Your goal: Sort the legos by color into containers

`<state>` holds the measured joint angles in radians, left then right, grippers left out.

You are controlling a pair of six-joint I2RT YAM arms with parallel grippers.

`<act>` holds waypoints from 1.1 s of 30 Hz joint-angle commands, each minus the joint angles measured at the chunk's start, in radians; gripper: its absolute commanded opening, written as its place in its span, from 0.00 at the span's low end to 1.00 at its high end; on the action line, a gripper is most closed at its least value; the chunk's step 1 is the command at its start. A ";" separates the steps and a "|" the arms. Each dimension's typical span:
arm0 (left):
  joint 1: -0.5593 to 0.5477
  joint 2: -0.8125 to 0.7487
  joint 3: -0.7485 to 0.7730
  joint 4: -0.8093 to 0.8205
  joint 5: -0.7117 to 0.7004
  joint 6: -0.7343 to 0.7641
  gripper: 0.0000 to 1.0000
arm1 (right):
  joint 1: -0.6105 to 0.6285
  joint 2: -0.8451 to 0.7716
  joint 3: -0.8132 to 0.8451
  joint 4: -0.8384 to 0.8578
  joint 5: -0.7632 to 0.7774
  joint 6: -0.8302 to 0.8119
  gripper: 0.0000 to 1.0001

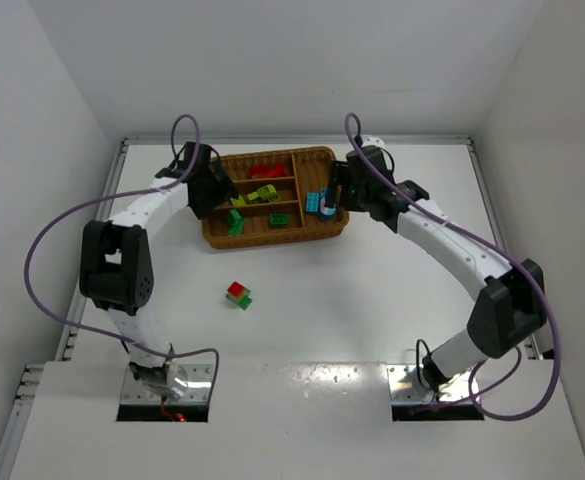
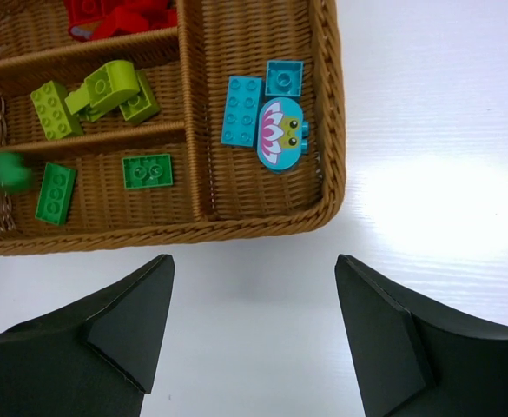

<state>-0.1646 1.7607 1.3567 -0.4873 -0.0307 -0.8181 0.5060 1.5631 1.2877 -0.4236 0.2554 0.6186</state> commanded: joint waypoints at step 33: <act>-0.469 -0.394 -0.373 -0.197 -0.159 0.384 0.85 | 0.005 -0.075 -0.114 -0.047 -0.007 -0.008 0.78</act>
<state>-0.6281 1.3708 1.0046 -0.6682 -0.0975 -0.4252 0.5064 1.5040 1.1542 -0.4683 0.2558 0.6125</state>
